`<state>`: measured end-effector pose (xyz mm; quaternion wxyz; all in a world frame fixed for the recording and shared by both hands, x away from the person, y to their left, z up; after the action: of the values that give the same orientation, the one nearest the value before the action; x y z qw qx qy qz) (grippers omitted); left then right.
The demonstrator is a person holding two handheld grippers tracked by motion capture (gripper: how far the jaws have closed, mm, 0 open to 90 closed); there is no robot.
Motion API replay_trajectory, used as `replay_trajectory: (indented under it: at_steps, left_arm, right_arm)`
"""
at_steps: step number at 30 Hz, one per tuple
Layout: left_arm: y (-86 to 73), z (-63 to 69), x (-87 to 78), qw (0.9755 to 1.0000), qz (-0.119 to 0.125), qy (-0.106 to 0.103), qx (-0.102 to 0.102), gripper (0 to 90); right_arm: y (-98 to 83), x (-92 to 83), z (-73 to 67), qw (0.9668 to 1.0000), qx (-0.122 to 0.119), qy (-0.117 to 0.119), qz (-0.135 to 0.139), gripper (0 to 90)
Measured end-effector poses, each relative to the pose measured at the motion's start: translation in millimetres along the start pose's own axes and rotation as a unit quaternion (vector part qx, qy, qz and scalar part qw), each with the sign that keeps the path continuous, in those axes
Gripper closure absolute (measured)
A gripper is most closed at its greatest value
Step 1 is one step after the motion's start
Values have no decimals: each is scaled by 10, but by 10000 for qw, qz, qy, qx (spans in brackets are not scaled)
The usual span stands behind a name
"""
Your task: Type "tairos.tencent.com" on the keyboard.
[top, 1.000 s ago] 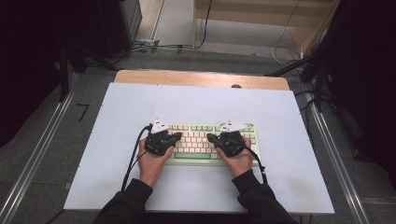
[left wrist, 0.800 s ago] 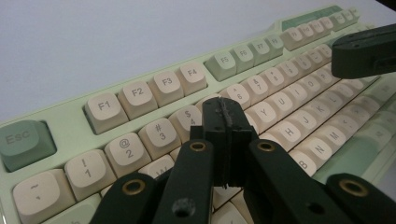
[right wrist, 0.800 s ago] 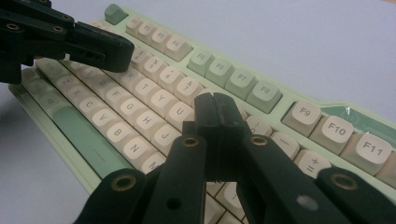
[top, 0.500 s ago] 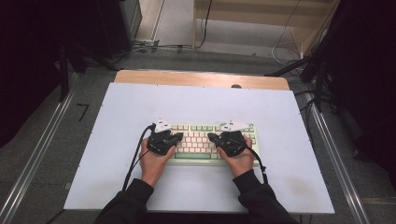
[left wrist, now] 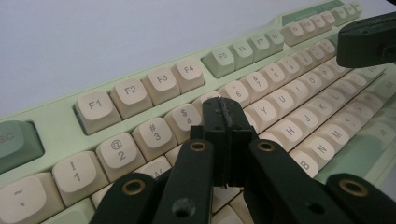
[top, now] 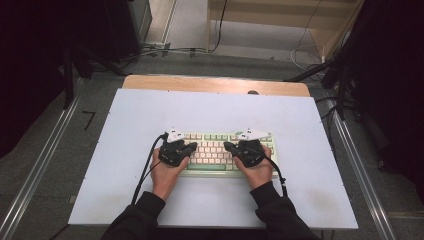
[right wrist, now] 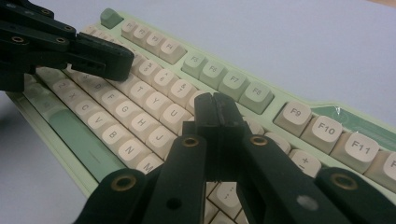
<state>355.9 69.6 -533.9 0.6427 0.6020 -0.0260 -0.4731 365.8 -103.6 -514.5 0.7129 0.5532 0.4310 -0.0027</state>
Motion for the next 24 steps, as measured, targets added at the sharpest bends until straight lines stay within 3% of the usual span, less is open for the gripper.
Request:
replay_trajectory:
  at_steps: [8,14,24]
  left_arm:
    - [-20,4,19,9999,-135,-4,-5,900]
    - [30,17,-39,10000,77,-35,24,900]
    - [61,19,-113,9998,165,-96,-55,900]
  right_arm:
    - [-1,-1,-3,10000,-5,0,0,876]
    - [-5,1,4,10000,-5,-4,-10,876]
    - [-13,14,3,10000,-23,1,-22,876]
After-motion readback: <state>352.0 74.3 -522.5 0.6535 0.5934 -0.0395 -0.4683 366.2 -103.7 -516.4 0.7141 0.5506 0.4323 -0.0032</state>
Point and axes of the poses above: each handheld gripper's, and its own axes: x roughly forward along the jaws, y roughly out of its top, z roughly to its right, the point moved 7 cm from there along x, roughly forward along the jaws, and after that the axes turned 9 degrees about -y, right-handed, at the moved point
